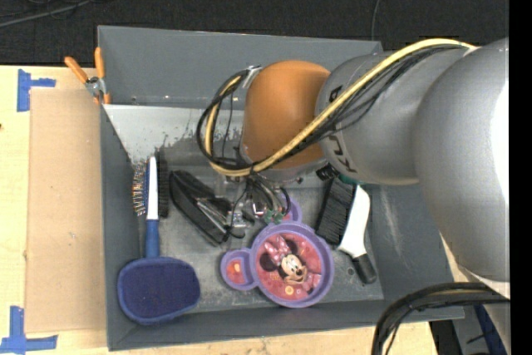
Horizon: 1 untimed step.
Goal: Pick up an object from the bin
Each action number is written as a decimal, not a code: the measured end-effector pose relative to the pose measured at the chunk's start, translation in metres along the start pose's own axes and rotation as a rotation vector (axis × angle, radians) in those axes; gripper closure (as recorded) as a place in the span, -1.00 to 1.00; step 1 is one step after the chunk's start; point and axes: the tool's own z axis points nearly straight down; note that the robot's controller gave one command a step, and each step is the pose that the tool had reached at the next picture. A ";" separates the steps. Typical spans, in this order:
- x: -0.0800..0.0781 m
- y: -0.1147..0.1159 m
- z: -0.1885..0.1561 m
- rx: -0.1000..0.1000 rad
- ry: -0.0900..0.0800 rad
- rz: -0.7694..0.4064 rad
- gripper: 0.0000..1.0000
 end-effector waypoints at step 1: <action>0.000 0.000 0.000 0.000 0.000 0.000 -1.00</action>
Offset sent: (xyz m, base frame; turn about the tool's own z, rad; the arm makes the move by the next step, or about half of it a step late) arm 0.0223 -0.0043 0.0855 -0.2340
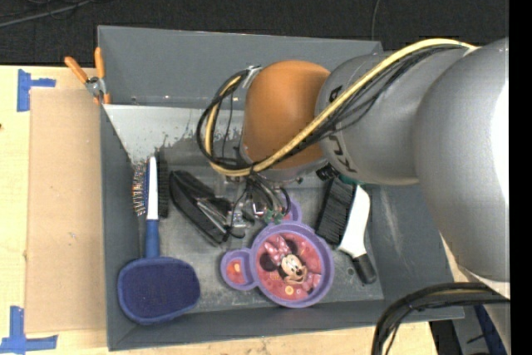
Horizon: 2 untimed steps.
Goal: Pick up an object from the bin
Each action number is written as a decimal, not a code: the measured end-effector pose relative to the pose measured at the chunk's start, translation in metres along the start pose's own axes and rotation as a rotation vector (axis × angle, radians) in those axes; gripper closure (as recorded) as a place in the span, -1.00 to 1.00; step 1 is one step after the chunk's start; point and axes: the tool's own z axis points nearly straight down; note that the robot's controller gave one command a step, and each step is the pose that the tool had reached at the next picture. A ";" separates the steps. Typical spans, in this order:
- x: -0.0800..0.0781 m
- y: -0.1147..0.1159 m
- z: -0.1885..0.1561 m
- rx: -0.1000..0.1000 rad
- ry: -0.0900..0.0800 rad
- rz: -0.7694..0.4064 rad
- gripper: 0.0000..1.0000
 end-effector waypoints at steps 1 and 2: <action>-0.006 -0.001 -0.026 0.002 0.008 -0.093 -1.00; -0.002 -0.040 -0.009 -0.001 -0.008 -0.068 -1.00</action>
Offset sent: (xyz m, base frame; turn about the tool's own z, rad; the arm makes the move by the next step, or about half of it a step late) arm -0.0129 -0.0795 -0.0483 0.1295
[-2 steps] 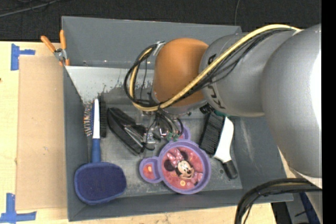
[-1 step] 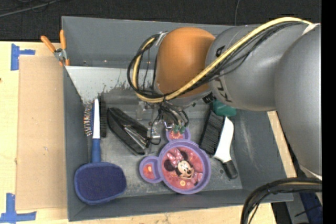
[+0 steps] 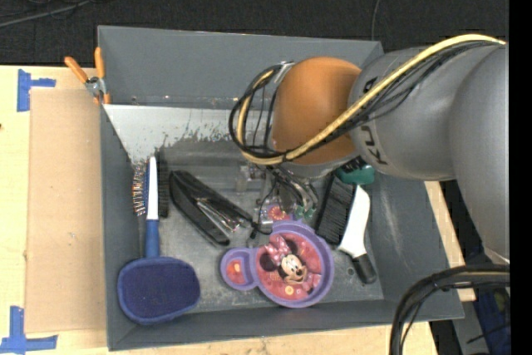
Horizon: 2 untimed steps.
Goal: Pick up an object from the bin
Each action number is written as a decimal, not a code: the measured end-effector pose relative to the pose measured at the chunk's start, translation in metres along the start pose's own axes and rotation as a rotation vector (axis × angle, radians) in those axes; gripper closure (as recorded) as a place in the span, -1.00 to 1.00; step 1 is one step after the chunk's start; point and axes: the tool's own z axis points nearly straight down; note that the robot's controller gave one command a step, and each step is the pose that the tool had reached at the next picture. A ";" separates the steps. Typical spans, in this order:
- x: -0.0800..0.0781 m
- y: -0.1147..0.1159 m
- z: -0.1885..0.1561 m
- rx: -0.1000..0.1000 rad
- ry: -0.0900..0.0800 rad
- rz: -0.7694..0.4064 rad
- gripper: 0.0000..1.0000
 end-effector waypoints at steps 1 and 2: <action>-0.018 0.016 0.016 0.001 0.007 0.179 -1.00; -0.017 0.003 0.031 -0.001 0.007 -0.044 -1.00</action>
Offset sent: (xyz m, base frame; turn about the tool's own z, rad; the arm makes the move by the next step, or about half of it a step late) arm 0.0069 -0.0478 -0.0732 0.4753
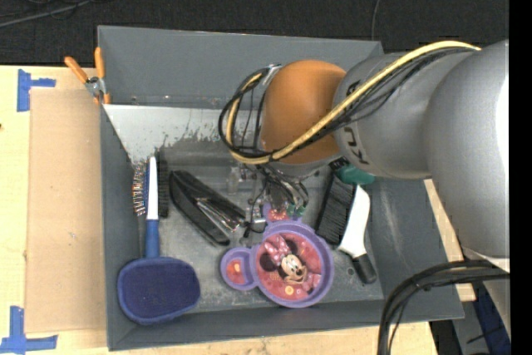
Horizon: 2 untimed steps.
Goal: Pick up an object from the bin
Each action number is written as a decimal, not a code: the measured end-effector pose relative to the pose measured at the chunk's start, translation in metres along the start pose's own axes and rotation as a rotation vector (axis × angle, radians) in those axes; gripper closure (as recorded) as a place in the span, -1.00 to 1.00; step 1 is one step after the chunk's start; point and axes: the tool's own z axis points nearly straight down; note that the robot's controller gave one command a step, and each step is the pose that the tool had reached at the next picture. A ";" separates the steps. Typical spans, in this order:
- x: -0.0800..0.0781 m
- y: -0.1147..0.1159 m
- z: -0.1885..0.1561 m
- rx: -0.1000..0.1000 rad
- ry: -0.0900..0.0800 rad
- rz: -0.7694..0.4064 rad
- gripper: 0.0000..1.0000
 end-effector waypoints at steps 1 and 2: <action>0.010 -0.021 0.028 -0.002 -0.003 0.043 -1.00; 0.005 -0.028 0.036 -0.002 -0.002 0.053 -1.00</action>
Offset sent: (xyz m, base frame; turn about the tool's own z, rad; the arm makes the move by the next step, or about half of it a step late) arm 0.0045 -0.0299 -0.0373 0.1896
